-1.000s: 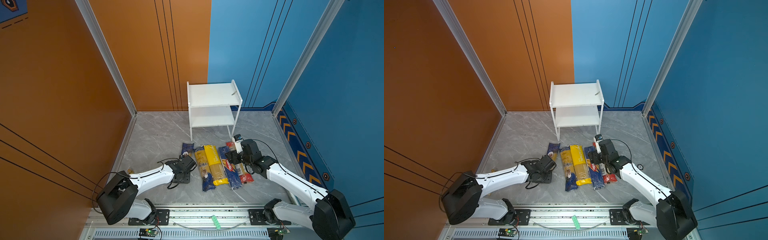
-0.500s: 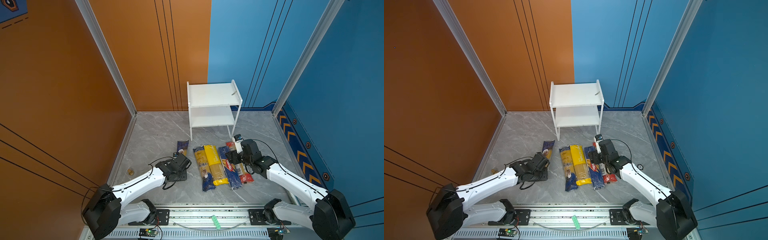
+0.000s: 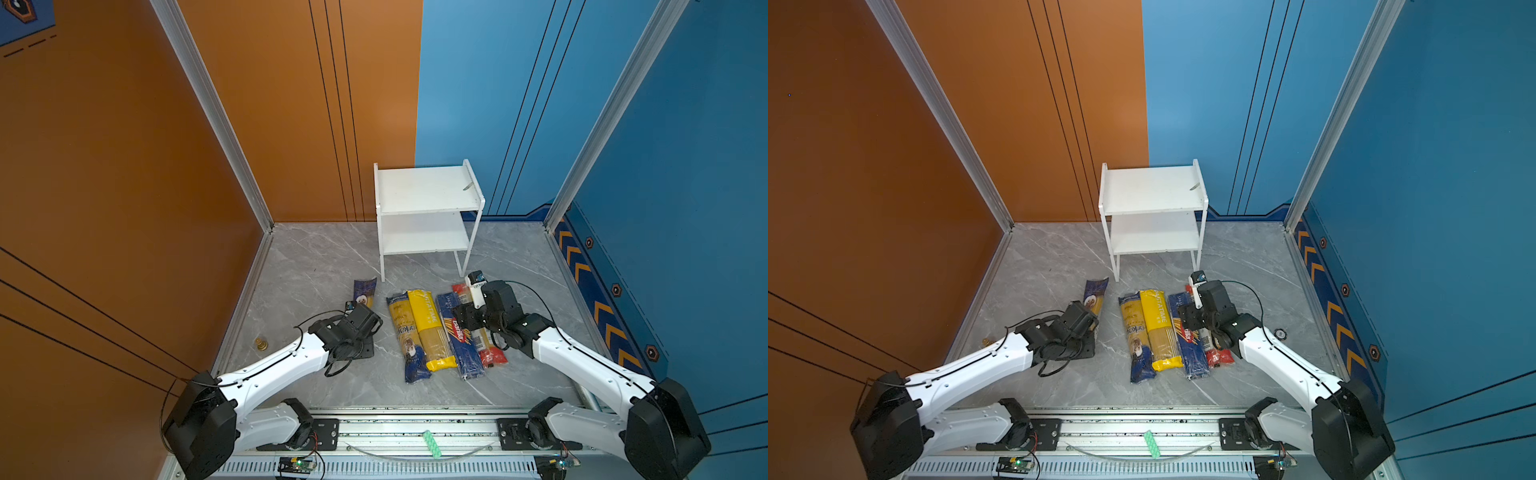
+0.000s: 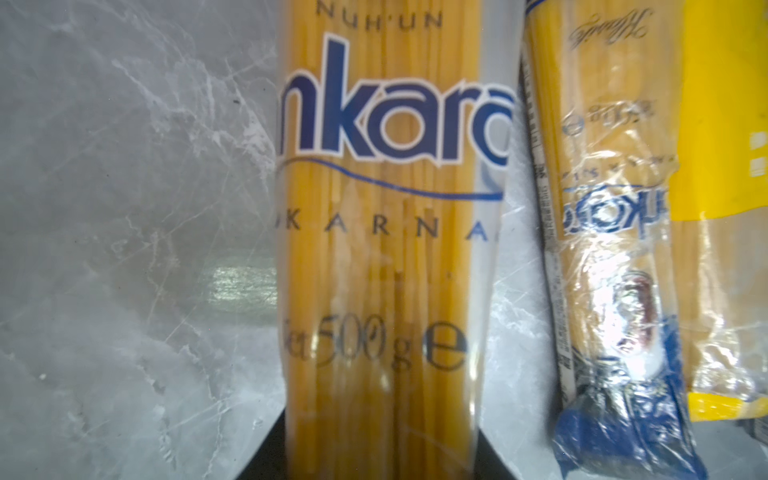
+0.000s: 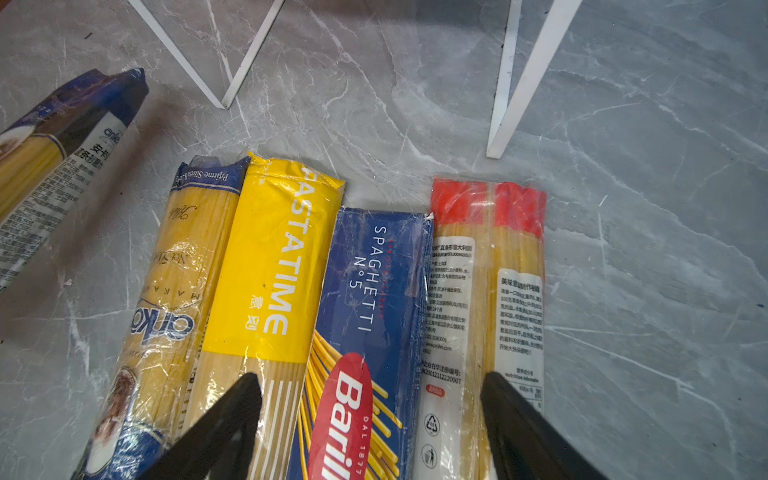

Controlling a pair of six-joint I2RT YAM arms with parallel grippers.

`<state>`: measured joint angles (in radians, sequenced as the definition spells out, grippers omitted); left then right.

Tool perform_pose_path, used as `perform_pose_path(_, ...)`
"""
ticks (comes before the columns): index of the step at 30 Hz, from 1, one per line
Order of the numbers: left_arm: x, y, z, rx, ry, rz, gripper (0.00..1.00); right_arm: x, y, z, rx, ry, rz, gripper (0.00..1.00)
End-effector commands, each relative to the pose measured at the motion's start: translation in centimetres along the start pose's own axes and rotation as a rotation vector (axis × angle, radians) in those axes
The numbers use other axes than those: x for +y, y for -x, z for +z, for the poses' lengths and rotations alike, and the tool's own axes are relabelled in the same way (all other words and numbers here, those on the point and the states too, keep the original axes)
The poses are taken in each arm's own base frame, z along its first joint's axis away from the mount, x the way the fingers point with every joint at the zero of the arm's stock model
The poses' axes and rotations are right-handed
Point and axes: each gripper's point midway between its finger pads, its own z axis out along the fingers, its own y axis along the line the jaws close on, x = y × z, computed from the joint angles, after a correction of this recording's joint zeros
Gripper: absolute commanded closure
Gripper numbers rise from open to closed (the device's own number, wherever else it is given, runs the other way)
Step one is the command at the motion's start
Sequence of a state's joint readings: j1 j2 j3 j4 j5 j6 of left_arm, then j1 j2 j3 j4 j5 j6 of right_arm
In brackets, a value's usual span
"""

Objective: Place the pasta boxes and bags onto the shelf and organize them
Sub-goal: 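Lift the Ankara bag upright with the left gripper and draw it back, then carry the upright Ankara bag with the left gripper toward the white shelf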

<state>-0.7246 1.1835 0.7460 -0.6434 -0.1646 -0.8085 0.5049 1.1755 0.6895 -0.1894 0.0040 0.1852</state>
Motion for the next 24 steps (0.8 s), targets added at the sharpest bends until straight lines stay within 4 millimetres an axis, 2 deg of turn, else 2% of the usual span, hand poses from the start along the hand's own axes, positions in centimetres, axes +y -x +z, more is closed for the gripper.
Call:
perform_pose_path(1,-2.2,5.0,-3.2,-0.19,-0.08,-0.033,1.0,-0.4,-0.6,0.2,0.01,-0.025,0.014,0.19)
perform_pose_path(24,-2.3,8.7,-7.8,-0.328,-0.081,-0.028,1.0,-0.9,-1.4,-0.1,0.024,-0.047,0.02,0.18)
